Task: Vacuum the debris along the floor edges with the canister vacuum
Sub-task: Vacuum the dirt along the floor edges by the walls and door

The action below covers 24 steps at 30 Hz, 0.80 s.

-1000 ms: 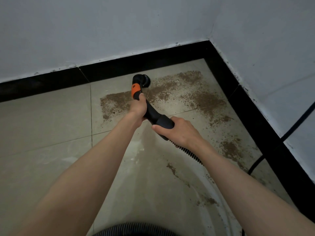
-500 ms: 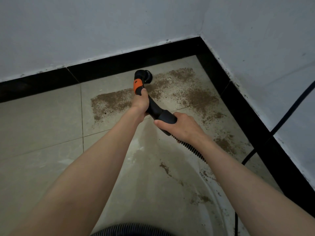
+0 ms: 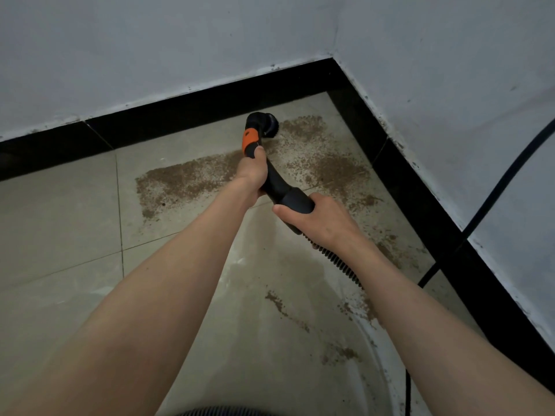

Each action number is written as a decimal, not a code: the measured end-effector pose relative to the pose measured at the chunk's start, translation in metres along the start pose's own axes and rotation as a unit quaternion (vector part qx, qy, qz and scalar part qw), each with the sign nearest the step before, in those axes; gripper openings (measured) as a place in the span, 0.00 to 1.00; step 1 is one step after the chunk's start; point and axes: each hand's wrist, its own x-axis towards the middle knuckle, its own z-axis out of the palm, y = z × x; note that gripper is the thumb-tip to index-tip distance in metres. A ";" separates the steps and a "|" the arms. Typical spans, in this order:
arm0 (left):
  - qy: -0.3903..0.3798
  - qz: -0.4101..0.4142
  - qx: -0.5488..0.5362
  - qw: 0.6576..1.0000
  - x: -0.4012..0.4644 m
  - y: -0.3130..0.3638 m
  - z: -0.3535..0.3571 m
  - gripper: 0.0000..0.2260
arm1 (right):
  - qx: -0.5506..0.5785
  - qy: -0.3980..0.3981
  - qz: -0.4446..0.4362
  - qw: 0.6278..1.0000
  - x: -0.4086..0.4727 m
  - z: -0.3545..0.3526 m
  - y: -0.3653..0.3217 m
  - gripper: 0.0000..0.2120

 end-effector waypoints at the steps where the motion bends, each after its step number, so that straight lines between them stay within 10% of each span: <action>1: -0.004 0.002 -0.002 1.000 0.001 0.001 0.003 0.22 | 0.004 0.002 0.003 1.000 0.002 -0.001 0.002 0.25; 24: -0.061 0.015 0.052 0.997 0.018 0.025 0.079 0.24 | 0.091 0.063 0.054 0.992 0.031 -0.034 0.040 0.25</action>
